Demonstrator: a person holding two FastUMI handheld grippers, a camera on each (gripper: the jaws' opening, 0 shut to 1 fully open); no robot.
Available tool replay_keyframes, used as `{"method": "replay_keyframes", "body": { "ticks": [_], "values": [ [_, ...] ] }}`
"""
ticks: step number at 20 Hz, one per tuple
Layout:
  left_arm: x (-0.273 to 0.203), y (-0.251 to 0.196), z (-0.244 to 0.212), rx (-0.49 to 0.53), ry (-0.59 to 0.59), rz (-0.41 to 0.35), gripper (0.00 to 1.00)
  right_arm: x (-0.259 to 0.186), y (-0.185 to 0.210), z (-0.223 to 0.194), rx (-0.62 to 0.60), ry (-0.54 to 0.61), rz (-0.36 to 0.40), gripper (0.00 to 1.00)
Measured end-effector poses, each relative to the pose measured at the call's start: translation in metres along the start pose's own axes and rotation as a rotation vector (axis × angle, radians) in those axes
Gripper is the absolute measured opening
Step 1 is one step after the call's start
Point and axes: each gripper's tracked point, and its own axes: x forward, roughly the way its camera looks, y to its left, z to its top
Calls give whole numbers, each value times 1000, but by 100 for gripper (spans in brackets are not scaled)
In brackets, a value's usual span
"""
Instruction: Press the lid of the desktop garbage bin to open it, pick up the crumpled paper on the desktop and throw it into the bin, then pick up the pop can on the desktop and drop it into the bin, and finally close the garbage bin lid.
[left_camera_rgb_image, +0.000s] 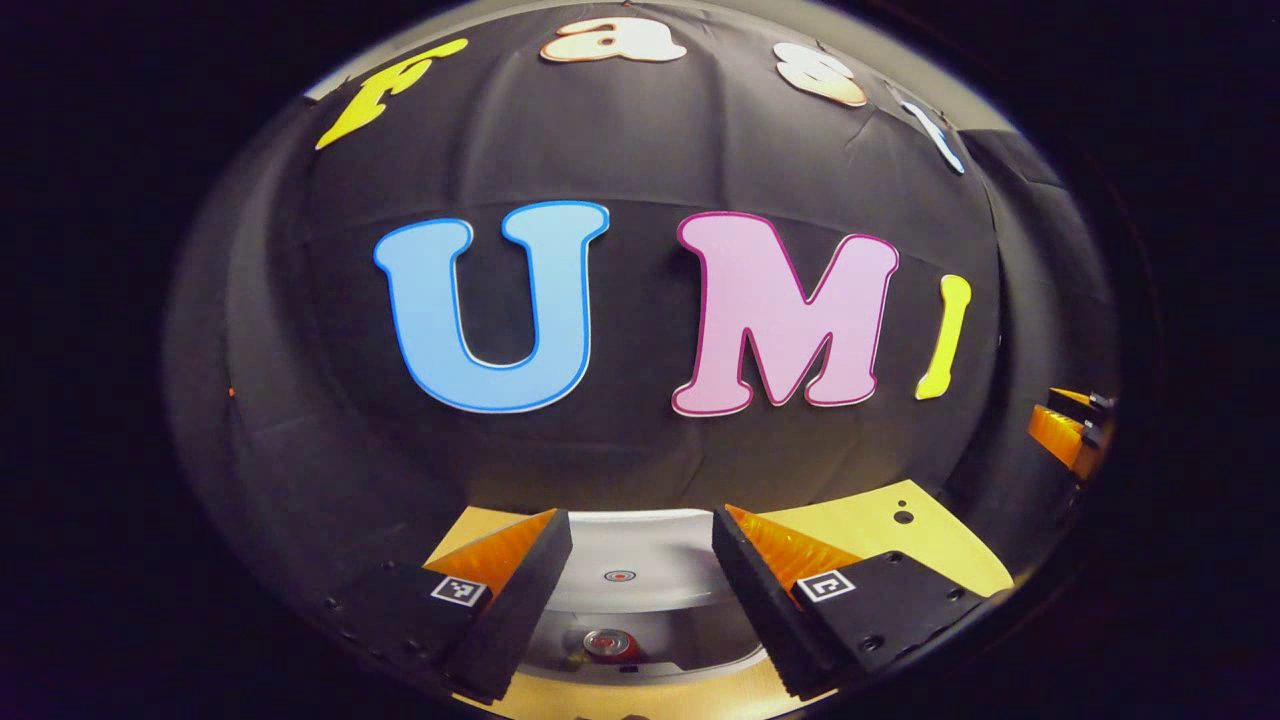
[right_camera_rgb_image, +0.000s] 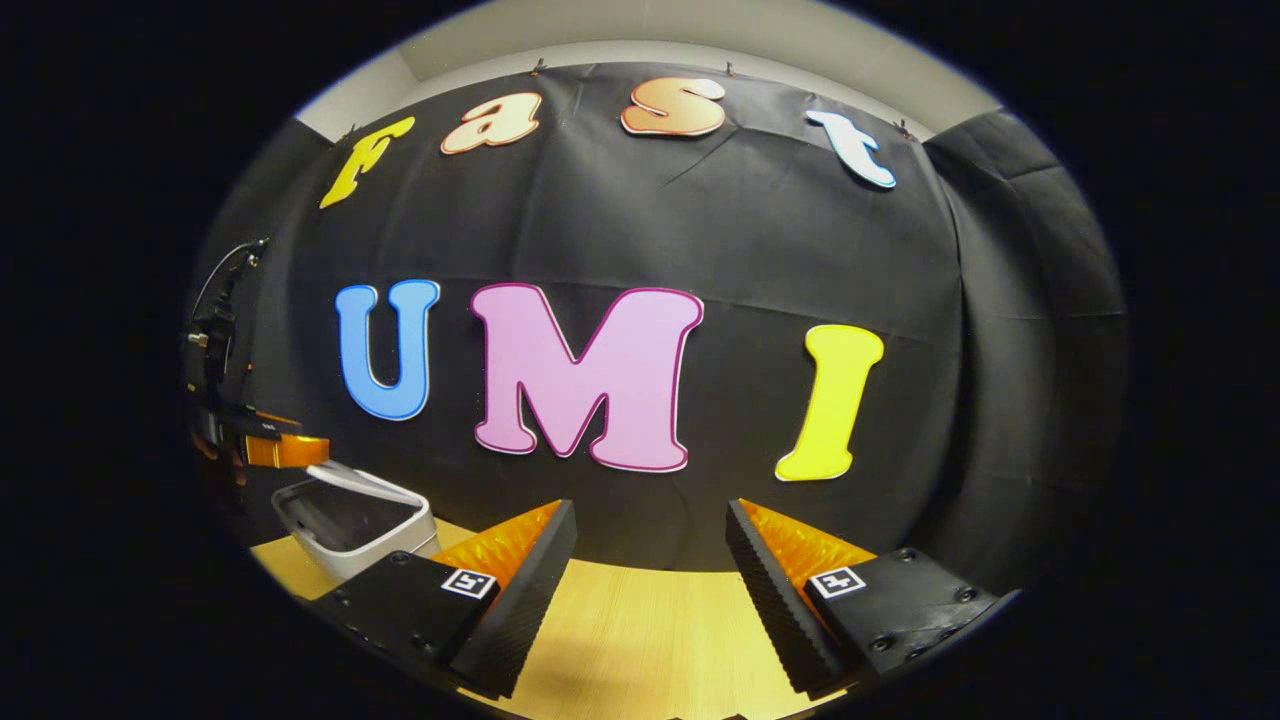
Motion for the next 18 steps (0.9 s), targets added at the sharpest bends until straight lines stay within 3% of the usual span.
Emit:
{"method": "replay_keyframes", "body": {
  "ticks": [8, 16, 18],
  "values": [
    [-13, 4, -83, 38, 74, 27, 99, -37, 6, -12, -27, 25, 13, 97],
    [-13, 2, -92, 131, 54, -13, 100, -73, -5, -18, 48, 47, -14, 97],
    [-14, 1, -92, 107, 37, -16, 99, -82, -7, -19, 63, 40, -22, 97]
  ]
}}
